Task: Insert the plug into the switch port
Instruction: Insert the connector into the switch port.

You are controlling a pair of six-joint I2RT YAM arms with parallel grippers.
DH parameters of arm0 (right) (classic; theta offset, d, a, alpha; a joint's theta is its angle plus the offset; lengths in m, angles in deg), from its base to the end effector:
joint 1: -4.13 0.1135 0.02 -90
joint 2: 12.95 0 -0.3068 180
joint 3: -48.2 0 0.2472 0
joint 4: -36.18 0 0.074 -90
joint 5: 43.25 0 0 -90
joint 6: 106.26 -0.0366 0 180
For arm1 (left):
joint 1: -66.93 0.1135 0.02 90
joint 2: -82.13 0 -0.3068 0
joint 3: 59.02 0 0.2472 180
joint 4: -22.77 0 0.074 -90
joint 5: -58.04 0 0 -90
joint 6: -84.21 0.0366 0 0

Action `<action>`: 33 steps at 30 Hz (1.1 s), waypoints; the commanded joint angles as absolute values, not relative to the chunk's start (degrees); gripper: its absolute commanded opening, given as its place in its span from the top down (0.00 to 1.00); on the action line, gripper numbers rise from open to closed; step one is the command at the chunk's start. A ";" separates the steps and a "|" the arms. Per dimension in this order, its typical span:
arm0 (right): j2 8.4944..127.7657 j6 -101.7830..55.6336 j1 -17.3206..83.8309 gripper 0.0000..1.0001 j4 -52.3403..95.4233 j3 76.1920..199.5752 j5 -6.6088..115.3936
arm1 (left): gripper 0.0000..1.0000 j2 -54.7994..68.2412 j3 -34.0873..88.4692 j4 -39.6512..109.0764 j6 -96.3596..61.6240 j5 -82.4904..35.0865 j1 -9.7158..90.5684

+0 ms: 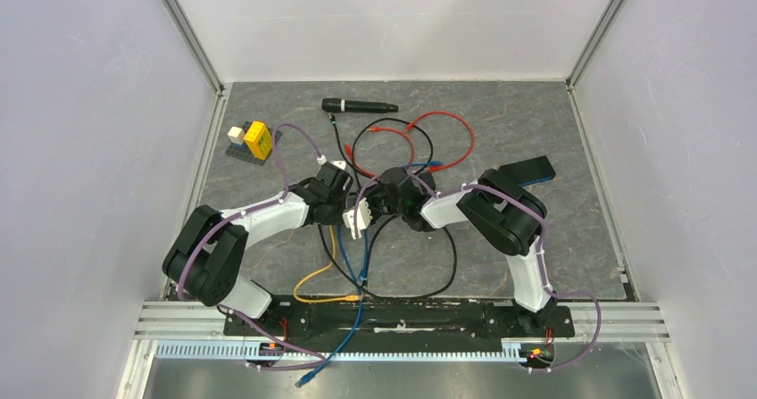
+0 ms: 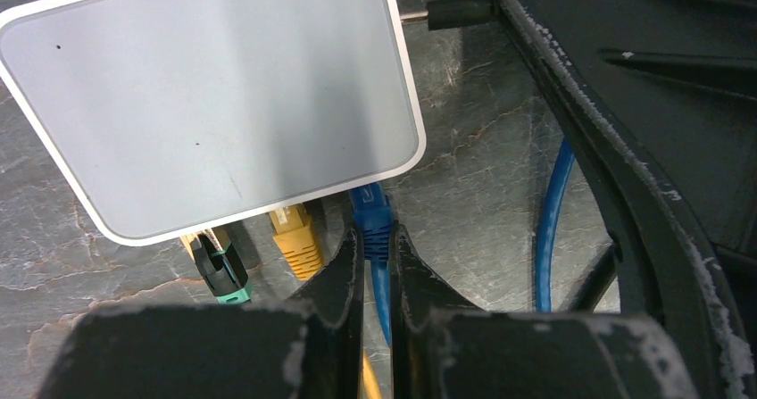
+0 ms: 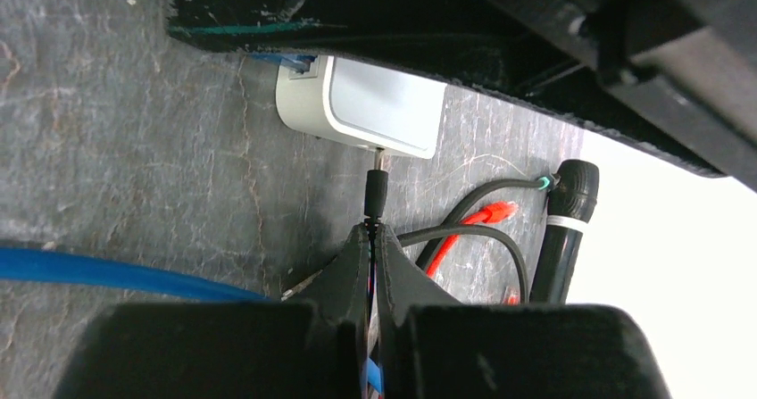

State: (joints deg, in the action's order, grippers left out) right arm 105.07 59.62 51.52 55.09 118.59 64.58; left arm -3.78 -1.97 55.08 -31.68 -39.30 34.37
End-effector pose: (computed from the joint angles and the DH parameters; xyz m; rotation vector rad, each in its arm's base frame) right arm 0.2803 0.3212 0.1494 -1.8825 0.8013 0.0128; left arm 0.2282 -0.1402 0.2036 0.1099 2.6336 -0.1832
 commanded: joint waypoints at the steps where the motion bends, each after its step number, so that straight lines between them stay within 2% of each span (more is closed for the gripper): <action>1: 101.30 60.60 51.33 1.00 50.02 119.07 61.29 | 0.98 -3.01 -1.91 54.93 -29.87 -38.28 33.61; 33: 103.73 57.59 52.47 1.00 48.61 121.53 66.18 | 0.98 -2.27 -2.88 53.36 -29.43 -36.91 33.62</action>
State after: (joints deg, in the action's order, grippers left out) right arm 103.30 57.06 51.66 49.34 119.66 64.86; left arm -3.52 -2.32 54.44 -31.66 -38.29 34.26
